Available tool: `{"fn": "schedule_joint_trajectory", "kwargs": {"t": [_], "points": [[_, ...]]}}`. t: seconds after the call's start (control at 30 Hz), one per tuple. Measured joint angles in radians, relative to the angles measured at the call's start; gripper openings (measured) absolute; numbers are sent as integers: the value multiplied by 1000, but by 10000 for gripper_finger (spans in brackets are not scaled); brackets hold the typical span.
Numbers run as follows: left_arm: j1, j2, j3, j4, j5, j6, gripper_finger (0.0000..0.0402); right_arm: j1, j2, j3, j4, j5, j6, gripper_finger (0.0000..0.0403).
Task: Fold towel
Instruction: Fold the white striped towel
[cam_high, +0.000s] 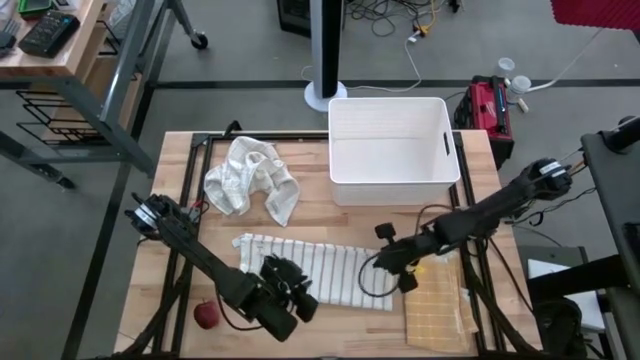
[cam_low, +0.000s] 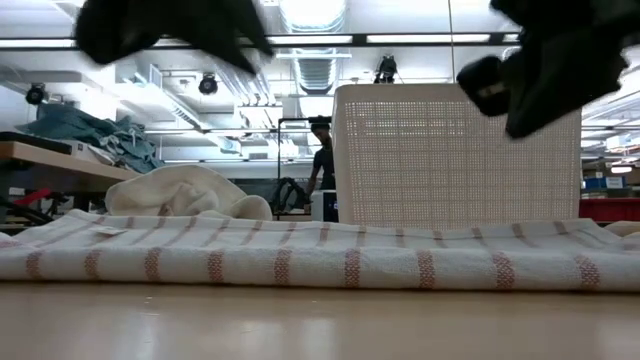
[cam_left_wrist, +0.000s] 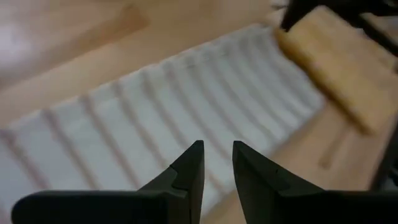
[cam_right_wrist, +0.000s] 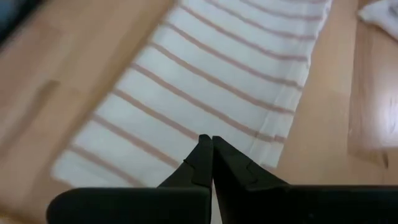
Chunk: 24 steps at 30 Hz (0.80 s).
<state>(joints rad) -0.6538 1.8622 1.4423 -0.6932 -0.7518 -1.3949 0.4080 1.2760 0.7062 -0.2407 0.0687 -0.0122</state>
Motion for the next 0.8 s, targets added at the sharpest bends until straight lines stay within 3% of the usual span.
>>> {"fn": "schedule_joint_trajectory", "kwargs": {"t": [0.2, 0.3, 0.53, 0.8], "points": [[57, 0, 78, 119, 16, 361, 75, 16, -120, -15, -67, -15, 27, 0], [88, 0, 87, 145, 38, 464, 75, 45, -140, -46, -65, -17, 28, 0], [124, 0, 56, 175, 112, 578, 75, 107, -112, -125, -68, -17, 54, 0], [128, 0, -39, 276, 131, 565, 75, 135, -21, -148, 44, -44, 12, 0]]}}
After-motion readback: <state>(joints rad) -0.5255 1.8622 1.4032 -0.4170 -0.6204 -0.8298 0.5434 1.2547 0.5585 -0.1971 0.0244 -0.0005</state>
